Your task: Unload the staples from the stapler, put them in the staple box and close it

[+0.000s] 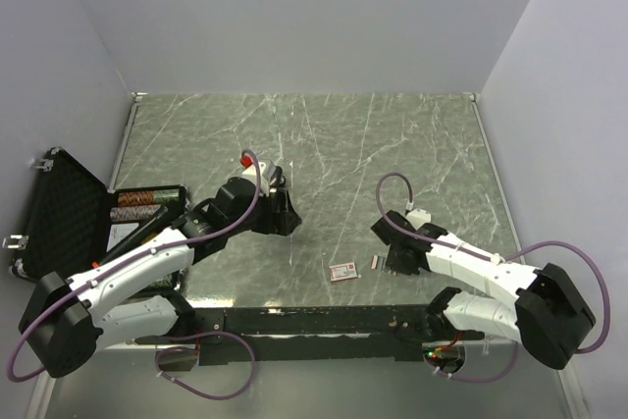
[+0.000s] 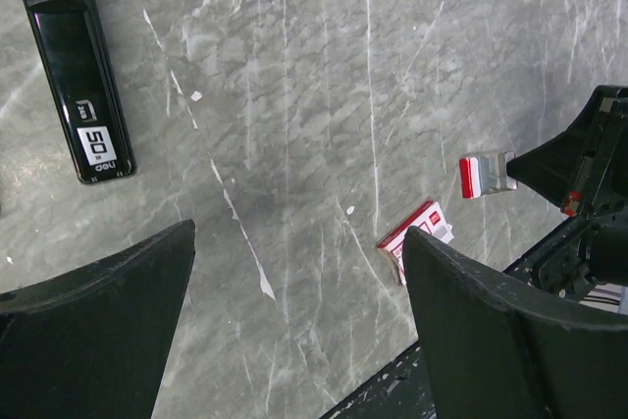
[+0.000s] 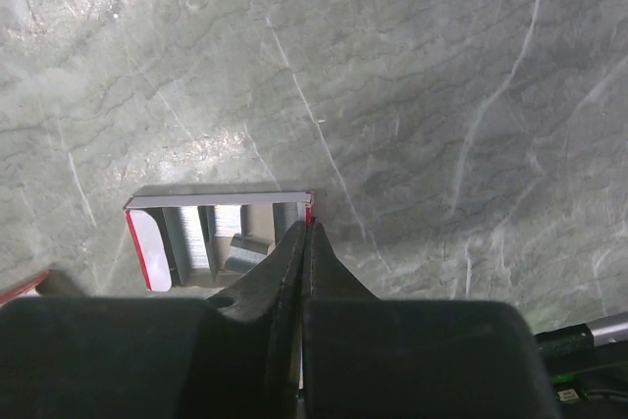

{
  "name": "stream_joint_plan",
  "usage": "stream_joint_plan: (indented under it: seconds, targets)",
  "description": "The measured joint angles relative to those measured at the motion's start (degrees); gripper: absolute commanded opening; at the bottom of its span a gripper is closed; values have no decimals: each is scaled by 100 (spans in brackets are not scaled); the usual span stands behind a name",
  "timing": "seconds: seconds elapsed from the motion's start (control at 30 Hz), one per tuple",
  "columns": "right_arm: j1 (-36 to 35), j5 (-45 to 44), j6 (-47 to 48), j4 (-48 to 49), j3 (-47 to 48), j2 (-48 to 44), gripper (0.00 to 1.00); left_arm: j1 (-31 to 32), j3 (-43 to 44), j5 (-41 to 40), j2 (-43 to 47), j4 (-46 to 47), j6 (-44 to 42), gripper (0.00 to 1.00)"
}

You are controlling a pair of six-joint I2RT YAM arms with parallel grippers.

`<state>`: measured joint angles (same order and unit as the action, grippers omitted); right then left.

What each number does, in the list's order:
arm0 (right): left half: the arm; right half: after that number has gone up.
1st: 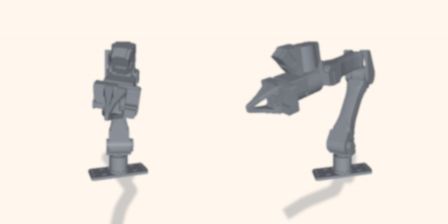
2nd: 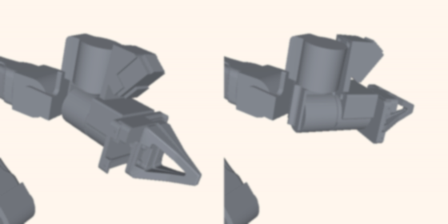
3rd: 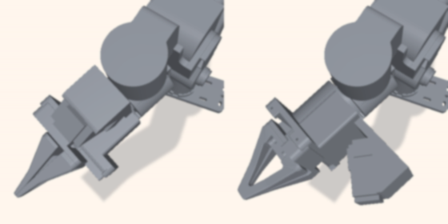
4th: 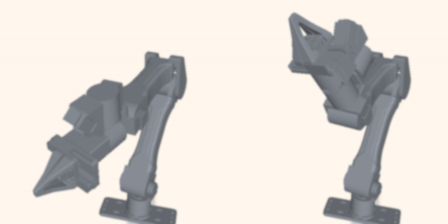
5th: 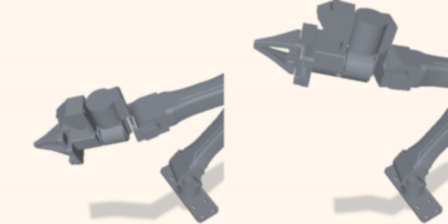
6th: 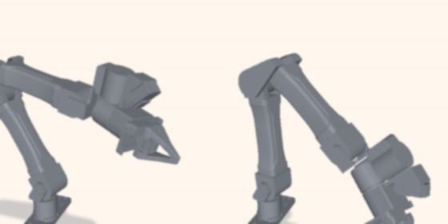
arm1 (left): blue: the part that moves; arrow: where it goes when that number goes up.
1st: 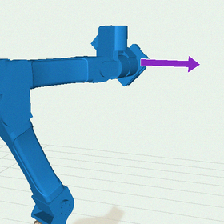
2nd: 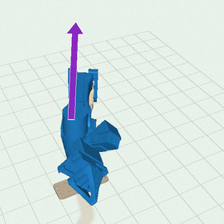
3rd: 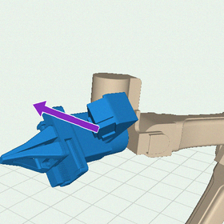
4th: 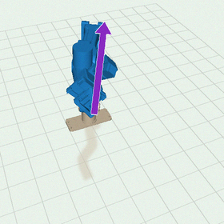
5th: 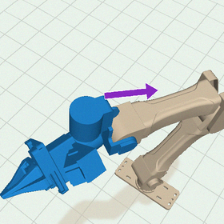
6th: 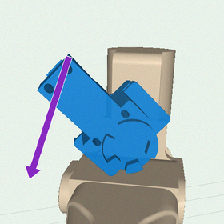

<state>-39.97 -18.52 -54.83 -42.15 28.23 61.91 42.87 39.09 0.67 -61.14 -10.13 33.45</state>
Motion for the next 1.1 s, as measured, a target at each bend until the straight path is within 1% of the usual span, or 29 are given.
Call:
stream_joint_plan:
  seconds: [0.27,0.4,0.57,0.77,1.0,1.1]
  targets:
    - [0,-4,293,111,146,208,0,107,-278,0,-35,94,205,89]
    - [-11,26,498,289,160,229,0,260,-461,-2,-48,87,367,82]
    - [-107,107,730,455,160,229,0,511,-610,-7,-186,87,577,80]
    - [-243,151,890,514,160,289,0,822,-726,-9,-361,61,835,74]
    - [-586,7,942,518,269,553,0,1204,-723,-11,-793,44,1056,57]
    - [-680,-20,933,525,295,592,0,1364,-664,-11,-1128,-13,1106,44]
